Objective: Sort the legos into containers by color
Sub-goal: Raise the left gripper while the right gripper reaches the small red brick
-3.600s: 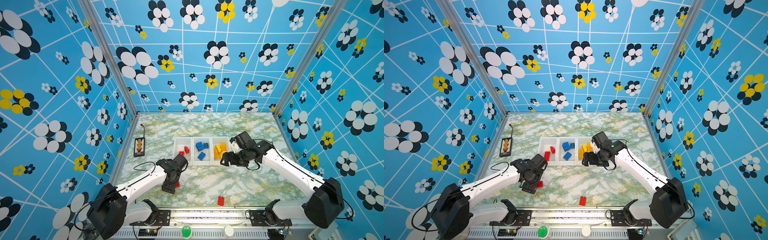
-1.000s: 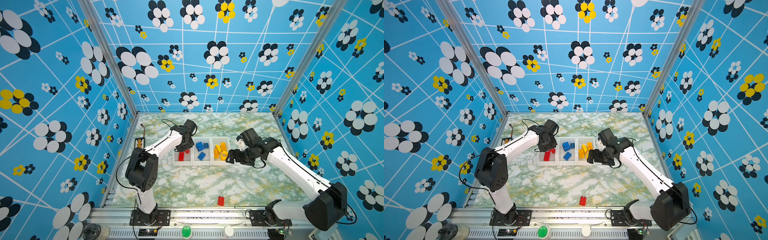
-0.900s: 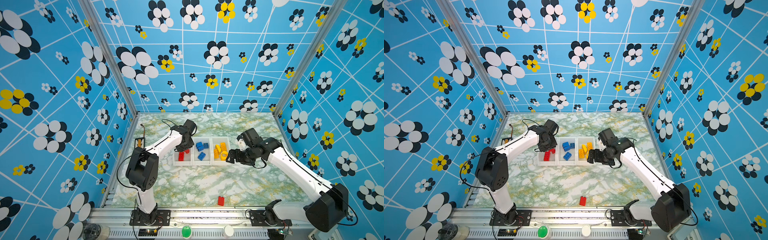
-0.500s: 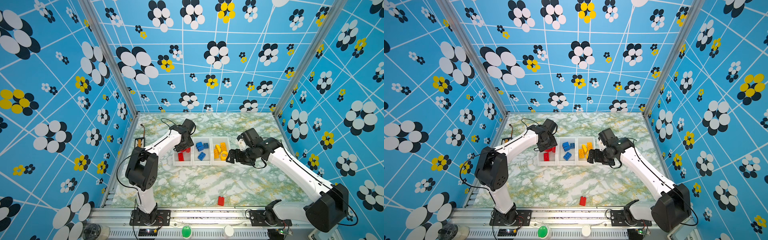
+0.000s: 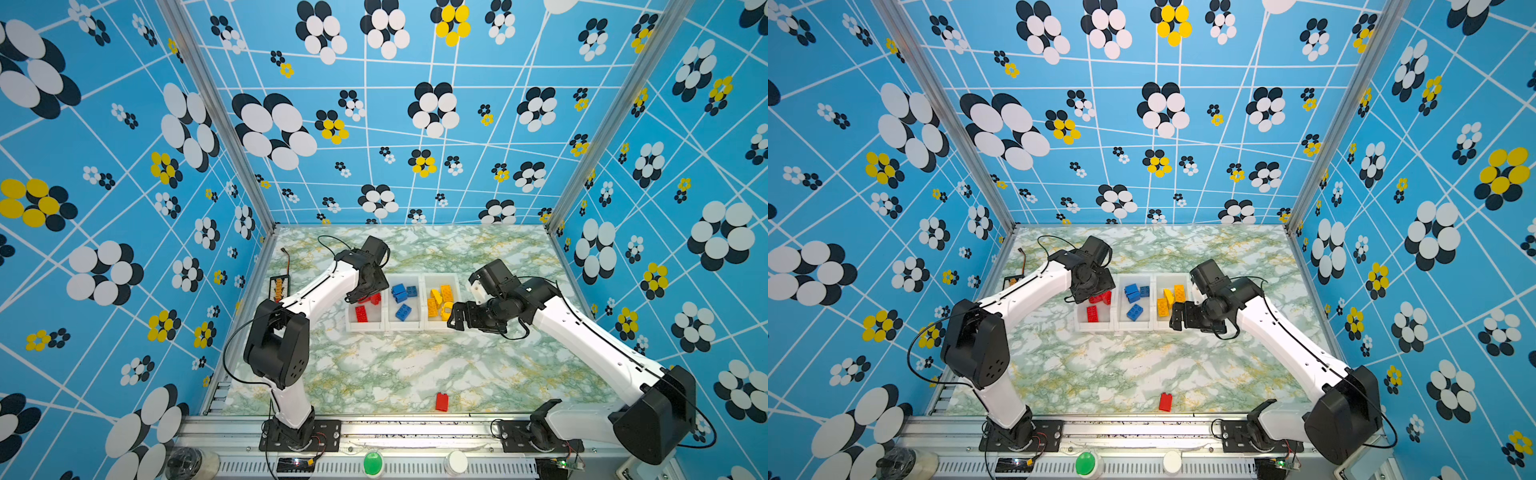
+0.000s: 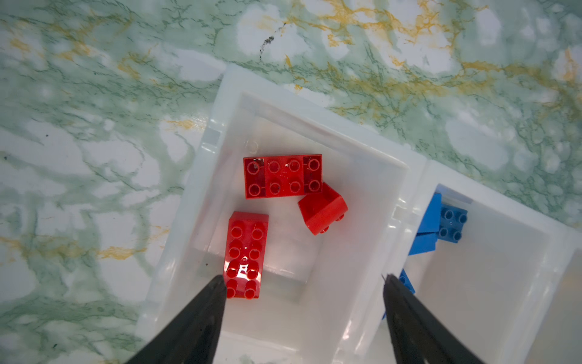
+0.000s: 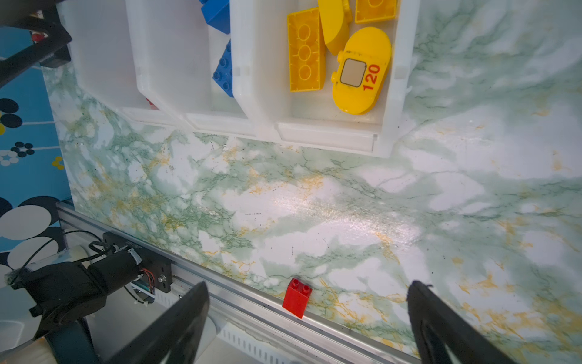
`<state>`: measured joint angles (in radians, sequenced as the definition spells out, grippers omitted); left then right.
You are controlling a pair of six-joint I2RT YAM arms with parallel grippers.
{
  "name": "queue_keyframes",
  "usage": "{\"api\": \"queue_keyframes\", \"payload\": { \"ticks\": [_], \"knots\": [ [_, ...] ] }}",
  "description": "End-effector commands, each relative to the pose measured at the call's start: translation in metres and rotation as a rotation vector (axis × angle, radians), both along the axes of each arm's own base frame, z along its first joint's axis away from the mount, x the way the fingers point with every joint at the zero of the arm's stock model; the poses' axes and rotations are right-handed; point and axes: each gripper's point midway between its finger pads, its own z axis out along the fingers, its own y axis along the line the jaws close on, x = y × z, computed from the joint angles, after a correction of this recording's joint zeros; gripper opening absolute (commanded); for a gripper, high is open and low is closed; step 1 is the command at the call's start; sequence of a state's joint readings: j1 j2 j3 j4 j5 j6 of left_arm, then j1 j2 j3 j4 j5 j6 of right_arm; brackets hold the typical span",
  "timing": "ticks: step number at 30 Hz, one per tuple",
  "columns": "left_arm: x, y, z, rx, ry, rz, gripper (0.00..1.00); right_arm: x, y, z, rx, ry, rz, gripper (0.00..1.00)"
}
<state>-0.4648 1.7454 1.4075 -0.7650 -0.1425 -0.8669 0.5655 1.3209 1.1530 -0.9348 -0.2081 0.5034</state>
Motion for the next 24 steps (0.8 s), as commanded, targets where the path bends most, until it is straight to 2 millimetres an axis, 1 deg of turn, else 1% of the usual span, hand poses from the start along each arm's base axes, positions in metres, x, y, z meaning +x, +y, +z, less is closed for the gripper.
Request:
{"api": "queue_keyframes", "payload": {
  "ticks": [1, 6, 9, 18, 24],
  "knots": [
    [-0.007, 0.003, 0.01, -0.005, -0.033, -0.021, 0.82, -0.008, 0.004, -0.006, -0.028, 0.008, -0.015, 0.99],
    [-0.017, 0.005, 0.015, -0.031, -0.054, -0.032, 0.83, -0.021, 0.015, -0.015, -0.06, 0.011, 0.005, 0.99],
    [-0.023, 0.009, 0.017, -0.042, -0.064, -0.037, 0.84, -0.031, 0.018, -0.025, -0.093, 0.02, 0.023, 0.99],
    [-0.04, 0.022, 0.021, -0.08, -0.08, -0.046, 0.88, -0.08, 0.035, -0.066, -0.183, 0.045, 0.072, 0.99],
    [-0.047, 0.029, 0.022, -0.104, -0.09, -0.059, 0.89, -0.105, 0.057, -0.09, -0.219, 0.034, 0.094, 0.96]
  ]
}}
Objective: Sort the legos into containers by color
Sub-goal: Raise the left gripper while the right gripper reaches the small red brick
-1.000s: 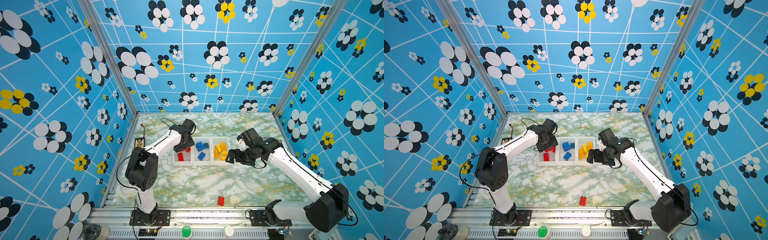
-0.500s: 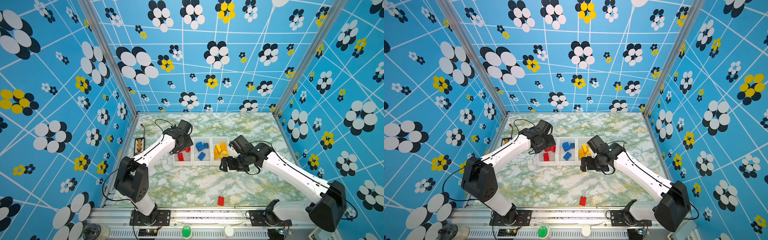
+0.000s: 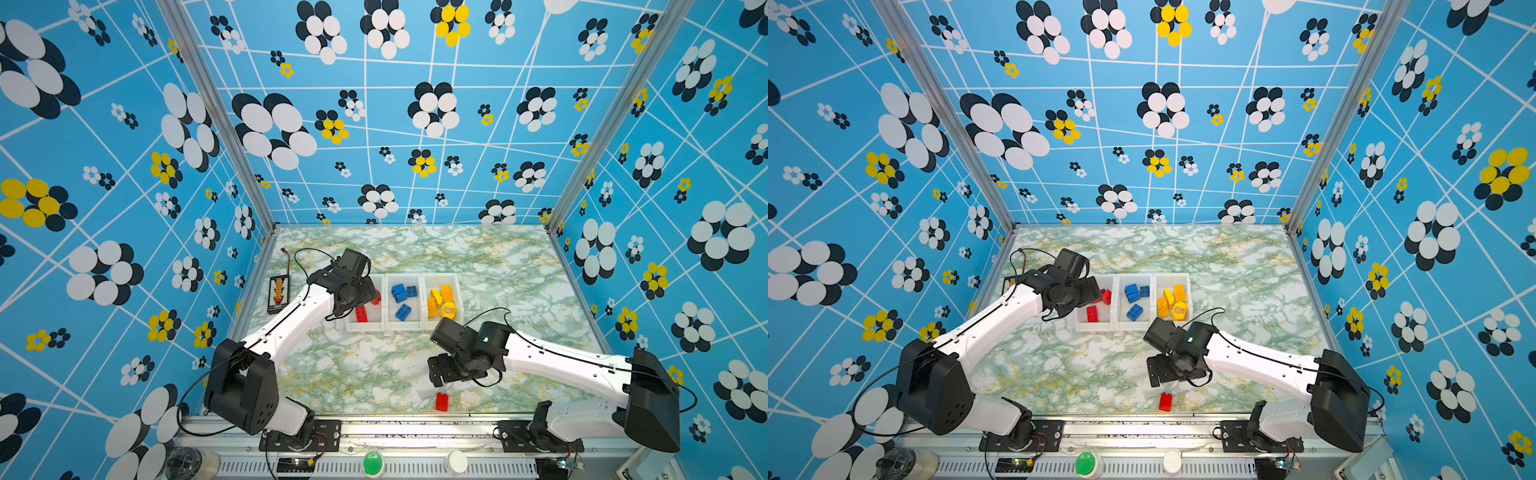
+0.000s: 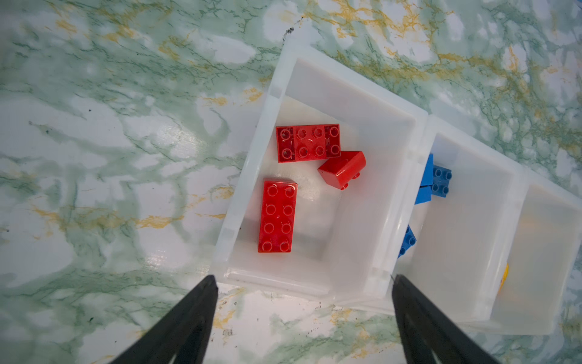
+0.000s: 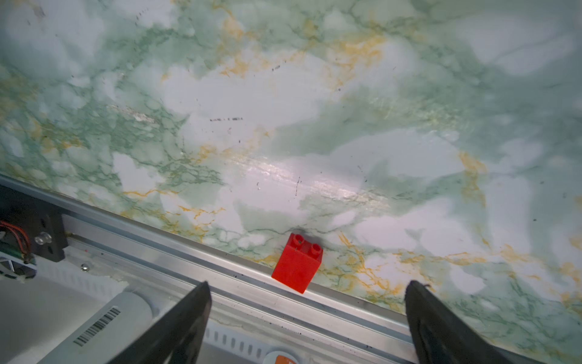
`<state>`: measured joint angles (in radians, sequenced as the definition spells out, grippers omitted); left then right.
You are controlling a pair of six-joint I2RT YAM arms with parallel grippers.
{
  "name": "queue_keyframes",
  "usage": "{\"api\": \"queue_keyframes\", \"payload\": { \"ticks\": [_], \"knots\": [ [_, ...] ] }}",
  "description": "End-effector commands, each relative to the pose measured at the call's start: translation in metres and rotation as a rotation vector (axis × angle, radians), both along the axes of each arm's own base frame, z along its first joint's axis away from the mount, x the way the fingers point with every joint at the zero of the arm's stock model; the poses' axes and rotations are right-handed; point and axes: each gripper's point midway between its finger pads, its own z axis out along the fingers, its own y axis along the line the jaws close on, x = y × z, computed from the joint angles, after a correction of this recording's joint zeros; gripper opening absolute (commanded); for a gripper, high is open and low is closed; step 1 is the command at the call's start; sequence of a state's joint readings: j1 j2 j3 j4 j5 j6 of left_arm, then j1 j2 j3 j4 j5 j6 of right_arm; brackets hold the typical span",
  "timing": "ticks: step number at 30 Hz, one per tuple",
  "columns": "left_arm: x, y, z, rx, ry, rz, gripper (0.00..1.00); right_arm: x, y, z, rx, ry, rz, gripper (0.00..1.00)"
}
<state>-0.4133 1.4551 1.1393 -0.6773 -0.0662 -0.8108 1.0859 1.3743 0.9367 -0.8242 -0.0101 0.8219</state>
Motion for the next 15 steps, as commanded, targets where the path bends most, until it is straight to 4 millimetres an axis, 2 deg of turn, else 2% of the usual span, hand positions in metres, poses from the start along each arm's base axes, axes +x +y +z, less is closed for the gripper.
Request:
{"api": "queue_keyframes", "payload": {
  "ticks": [1, 8, 12, 15],
  "knots": [
    [-0.005, 0.003, 0.003, -0.02, -0.017, -0.03, 0.89, -0.002, 0.012, -0.015, -0.019, -0.036, -0.054, 0.95],
    [-0.018, 0.012, 0.001, -0.044, -0.021, -0.028, 0.91, -0.019, 0.035, -0.048, -0.063, -0.019, -0.043, 0.87],
    [-0.024, 0.015, 0.001, -0.049, -0.021, -0.036, 0.92, -0.025, 0.035, -0.059, -0.078, -0.004, -0.083, 0.83],
    [-0.027, 0.016, 0.002, -0.053, -0.024, -0.036, 0.92, -0.03, 0.032, -0.065, -0.084, 0.002, -0.118, 0.73]
  ]
}}
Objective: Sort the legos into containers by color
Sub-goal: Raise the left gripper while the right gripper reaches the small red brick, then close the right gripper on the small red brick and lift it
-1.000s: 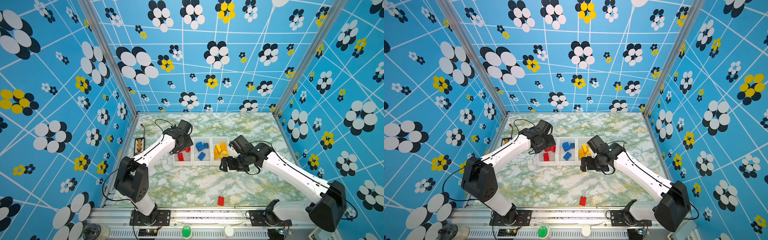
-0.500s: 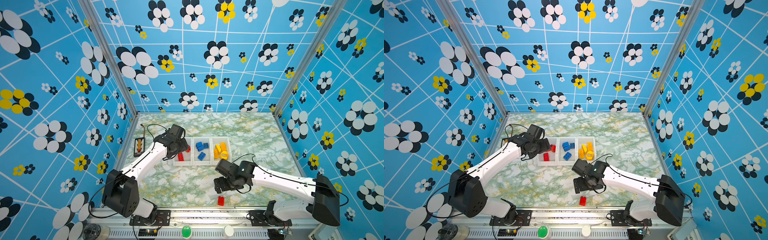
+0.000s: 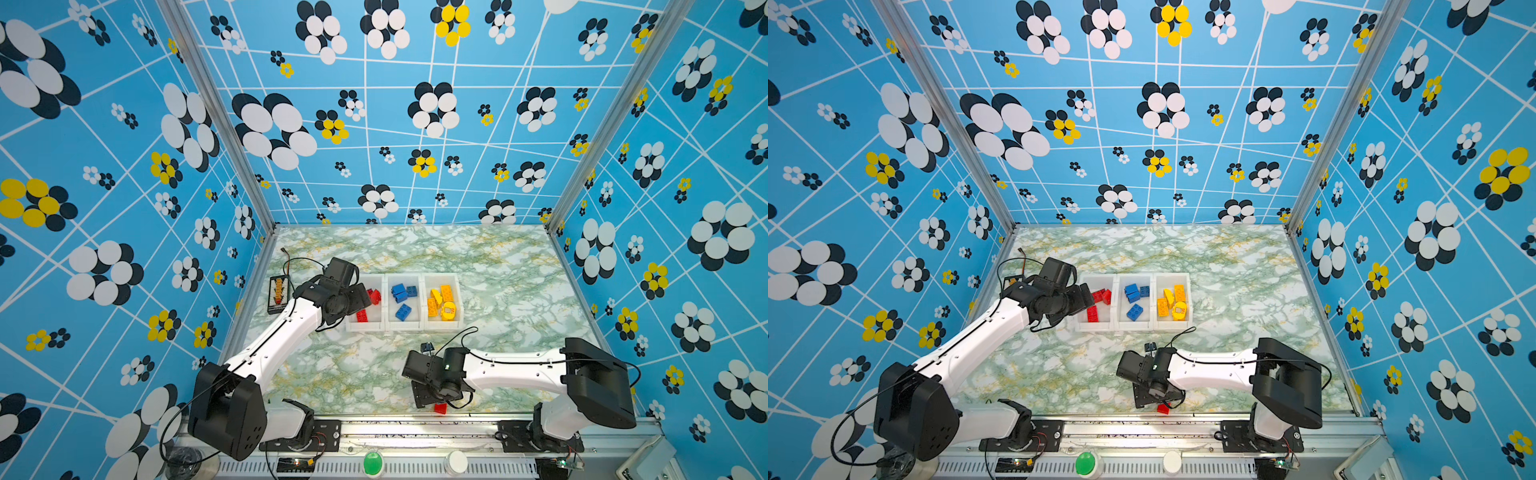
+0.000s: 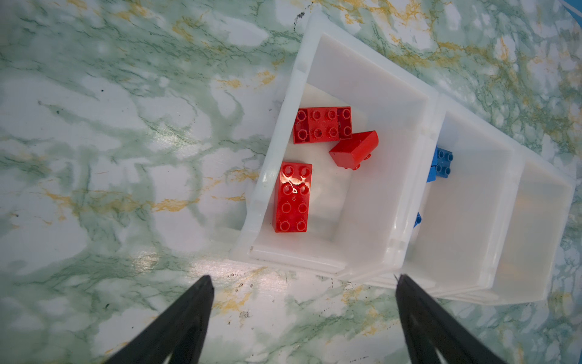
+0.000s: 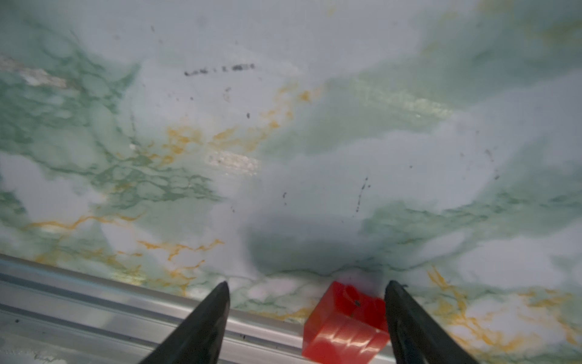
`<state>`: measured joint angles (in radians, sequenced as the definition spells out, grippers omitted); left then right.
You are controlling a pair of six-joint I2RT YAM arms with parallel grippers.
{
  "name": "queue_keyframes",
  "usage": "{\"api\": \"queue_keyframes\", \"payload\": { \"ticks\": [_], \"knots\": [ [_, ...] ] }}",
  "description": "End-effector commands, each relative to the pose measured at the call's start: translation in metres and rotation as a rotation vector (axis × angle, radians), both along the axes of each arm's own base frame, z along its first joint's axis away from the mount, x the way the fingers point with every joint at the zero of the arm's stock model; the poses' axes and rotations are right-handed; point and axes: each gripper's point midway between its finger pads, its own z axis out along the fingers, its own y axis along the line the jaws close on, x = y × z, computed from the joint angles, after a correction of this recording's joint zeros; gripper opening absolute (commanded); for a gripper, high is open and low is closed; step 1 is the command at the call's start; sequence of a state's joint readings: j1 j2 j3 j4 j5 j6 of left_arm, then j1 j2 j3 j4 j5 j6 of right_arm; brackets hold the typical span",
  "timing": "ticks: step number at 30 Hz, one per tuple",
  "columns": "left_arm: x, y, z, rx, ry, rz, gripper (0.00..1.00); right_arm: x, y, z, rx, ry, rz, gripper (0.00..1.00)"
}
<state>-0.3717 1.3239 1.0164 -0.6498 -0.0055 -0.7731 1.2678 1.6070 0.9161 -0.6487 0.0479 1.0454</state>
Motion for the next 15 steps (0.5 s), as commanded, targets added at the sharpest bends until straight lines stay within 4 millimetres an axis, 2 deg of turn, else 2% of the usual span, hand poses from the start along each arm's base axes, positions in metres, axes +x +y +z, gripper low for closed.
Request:
{"api": "queue_keyframes", "payload": {
  "ticks": [1, 4, 12, 15],
  "knots": [
    [-0.005, 0.003, 0.002, -0.009, -0.006, -0.015, 0.92, -0.002, -0.005, -0.008, -0.01, -0.013, -0.081, 0.72],
    [-0.007, 0.003, 0.001, -0.015, -0.007, -0.017, 0.92, -0.005, -0.009, -0.009, -0.02, -0.018, -0.107, 0.71],
    [-0.01, 0.003, 0.002, -0.023, -0.013, -0.016, 0.93, 0.005, -0.022, 0.017, -0.013, -0.127, -0.136, 0.73],
    [-0.01, 0.003, 0.003, -0.023, -0.015, -0.015, 0.93, -0.001, -0.024, 0.018, -0.017, -0.094, -0.132, 0.74]
  ]
}}
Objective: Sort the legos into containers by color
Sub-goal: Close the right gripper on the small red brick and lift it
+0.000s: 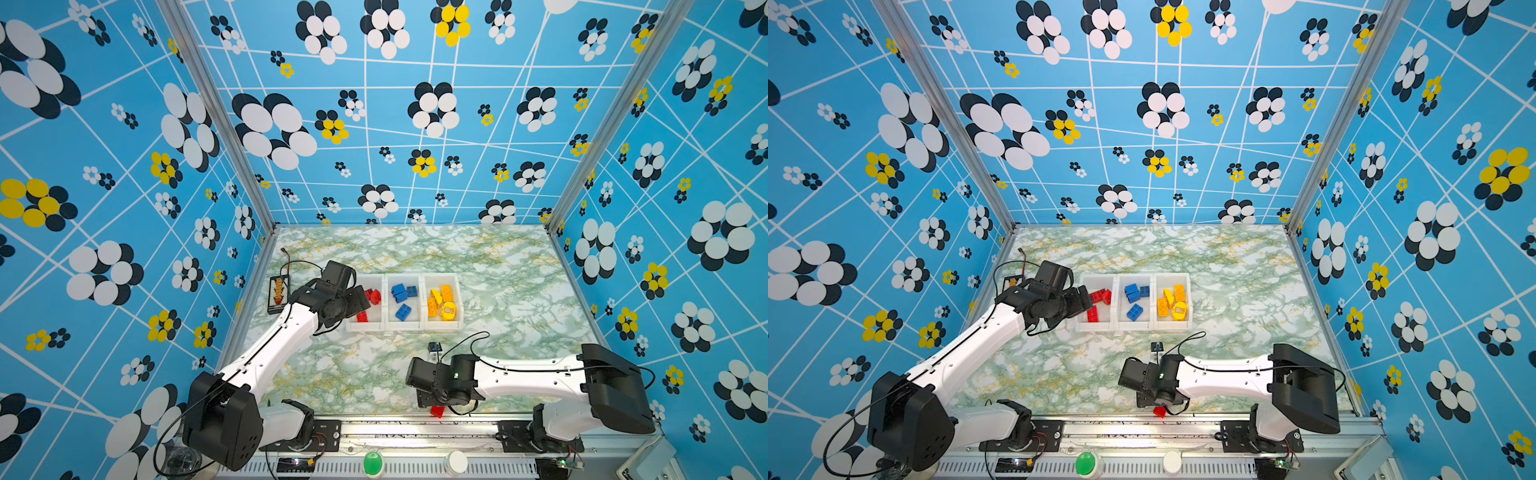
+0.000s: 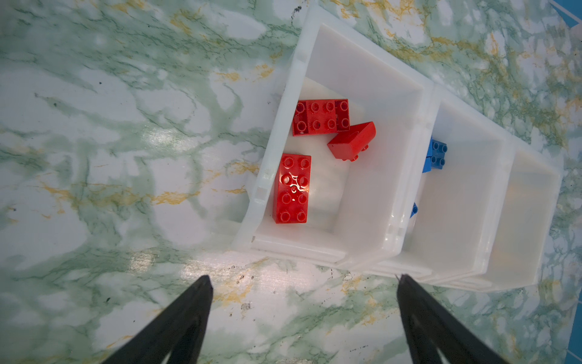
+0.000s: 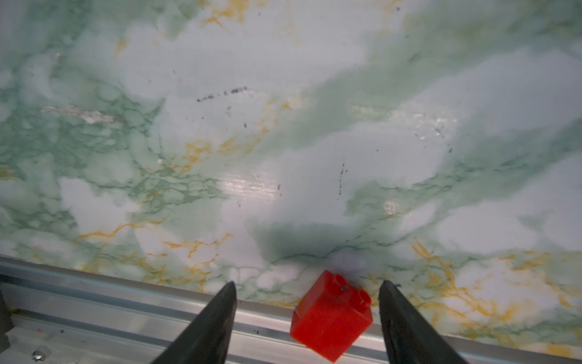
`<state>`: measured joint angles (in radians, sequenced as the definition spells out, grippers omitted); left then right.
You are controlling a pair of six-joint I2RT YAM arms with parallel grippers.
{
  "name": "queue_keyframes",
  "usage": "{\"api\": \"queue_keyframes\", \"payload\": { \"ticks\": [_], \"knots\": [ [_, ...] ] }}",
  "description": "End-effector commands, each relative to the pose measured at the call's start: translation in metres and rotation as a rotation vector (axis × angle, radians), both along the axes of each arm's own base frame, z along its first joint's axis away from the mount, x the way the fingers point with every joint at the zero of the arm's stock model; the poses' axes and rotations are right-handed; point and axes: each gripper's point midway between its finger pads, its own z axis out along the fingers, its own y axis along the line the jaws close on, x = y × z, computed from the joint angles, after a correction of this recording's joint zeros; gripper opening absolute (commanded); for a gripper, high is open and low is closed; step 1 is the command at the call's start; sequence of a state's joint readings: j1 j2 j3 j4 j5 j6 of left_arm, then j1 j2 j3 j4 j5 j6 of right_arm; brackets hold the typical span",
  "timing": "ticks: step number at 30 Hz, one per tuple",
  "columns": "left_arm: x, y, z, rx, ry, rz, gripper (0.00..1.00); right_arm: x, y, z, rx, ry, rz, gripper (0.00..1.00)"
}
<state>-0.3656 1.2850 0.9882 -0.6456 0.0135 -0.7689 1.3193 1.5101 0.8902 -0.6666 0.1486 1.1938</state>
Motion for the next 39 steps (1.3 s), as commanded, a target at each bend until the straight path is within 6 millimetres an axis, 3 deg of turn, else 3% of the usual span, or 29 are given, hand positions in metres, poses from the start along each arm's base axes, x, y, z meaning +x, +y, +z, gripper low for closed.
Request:
{"api": "queue_keyframes", "payload": {
  "ticks": [1, 6, 14, 27, 39],
  "knots": [
    [-0.003, 0.002, 0.002, -0.005, -0.007, -0.007, 0.93, -0.006, -0.018, -0.004, -0.057, 0.02, -0.019, 0.74],
    [-0.002, 0.003, 0.002, -0.003, -0.008, -0.006, 0.94, -0.023, -0.006, -0.008, -0.025, 0.098, 0.001, 0.79],
    [-0.005, 0.004, 0.001, 0.001, 0.0, -0.008, 0.94, -0.034, -0.002, -0.02, -0.052, 0.173, -0.033, 0.78],
    [-0.007, 0.005, -0.001, 0.005, 0.007, -0.008, 0.94, -0.029, -0.004, -0.036, -0.082, 0.156, -0.062, 0.68],
    [-0.008, 0.006, -0.002, 0.007, 0.012, -0.005, 0.95, -0.021, -0.008, -0.034, -0.097, 0.129, -0.07, 0.39]
  ]
}}
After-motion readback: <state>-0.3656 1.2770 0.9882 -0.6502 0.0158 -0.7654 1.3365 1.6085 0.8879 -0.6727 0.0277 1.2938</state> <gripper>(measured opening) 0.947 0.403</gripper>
